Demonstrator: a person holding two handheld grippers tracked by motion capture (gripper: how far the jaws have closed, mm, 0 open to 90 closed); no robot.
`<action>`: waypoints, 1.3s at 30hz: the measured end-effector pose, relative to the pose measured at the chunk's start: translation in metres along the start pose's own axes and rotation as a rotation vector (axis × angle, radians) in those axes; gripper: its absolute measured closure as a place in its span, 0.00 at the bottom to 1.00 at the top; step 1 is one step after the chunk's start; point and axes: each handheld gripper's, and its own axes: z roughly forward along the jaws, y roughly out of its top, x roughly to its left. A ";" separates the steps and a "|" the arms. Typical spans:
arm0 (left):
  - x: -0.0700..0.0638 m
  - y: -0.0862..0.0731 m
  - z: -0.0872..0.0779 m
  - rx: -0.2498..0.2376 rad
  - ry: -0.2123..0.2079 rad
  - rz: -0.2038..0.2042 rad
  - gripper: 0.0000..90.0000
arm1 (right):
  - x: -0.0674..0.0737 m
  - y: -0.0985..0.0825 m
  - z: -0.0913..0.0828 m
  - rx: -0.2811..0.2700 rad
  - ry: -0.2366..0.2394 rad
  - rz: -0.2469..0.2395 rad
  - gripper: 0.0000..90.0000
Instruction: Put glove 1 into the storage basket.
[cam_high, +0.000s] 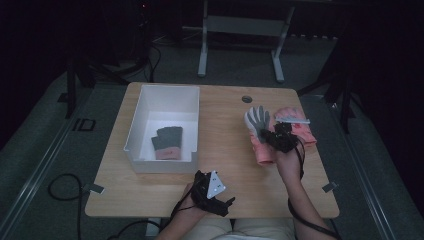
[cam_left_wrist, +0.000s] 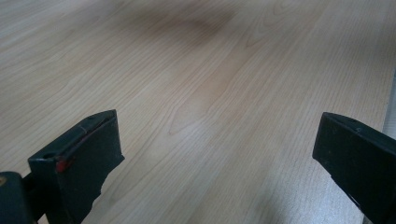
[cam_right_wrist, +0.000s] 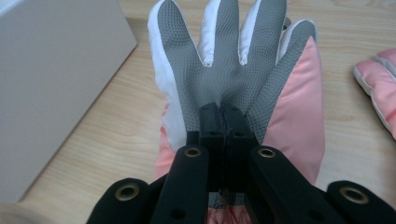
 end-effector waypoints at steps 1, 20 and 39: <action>0.000 0.000 0.001 -0.002 0.004 0.001 0.01 | 0.002 -0.001 -0.003 -0.006 -0.002 0.003 0.99; 0.005 -0.004 0.009 0.012 -0.010 -0.007 0.01 | 0.026 -0.035 0.051 0.094 -0.107 0.118 0.99; 0.006 -0.005 0.007 -0.002 -0.006 -0.007 0.01 | 0.027 -0.039 0.065 0.130 -0.042 0.126 0.80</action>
